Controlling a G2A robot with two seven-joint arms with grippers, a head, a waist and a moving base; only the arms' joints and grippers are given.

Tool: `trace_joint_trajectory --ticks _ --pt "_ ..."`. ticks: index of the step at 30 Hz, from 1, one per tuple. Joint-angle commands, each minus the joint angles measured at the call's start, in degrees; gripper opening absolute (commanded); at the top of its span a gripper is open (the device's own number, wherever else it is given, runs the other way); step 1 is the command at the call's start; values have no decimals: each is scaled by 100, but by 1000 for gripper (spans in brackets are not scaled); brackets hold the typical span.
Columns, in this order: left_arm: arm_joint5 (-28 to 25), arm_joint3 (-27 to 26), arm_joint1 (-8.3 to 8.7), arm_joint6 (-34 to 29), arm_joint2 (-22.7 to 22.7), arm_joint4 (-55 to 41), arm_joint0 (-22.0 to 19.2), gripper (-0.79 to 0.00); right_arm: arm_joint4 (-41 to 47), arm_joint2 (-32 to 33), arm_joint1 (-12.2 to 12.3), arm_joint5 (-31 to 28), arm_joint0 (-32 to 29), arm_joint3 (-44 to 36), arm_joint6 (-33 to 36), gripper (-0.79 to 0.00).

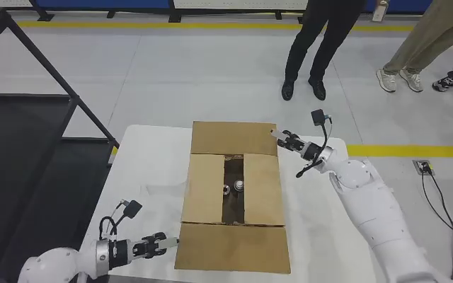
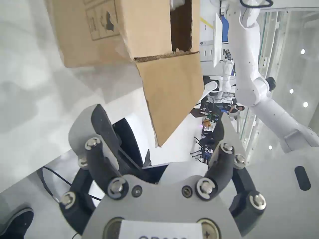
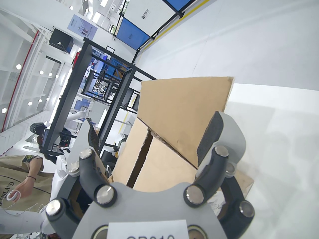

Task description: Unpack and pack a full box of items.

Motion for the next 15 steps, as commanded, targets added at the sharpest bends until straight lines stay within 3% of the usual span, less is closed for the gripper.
trace_joint_trajectory --ticks 1,6,15 --pt "97 48 12 -21 180 -46 -69 0 14 -87 -53 -79 140 252 -54 0" --pt "294 96 45 -29 513 -254 -180 0 -144 -348 -227 -195 467 859 -518 0" --pt "695 -10 106 226 531 -887 -213 0 -47 -625 -485 -148 972 1800 -432 0"
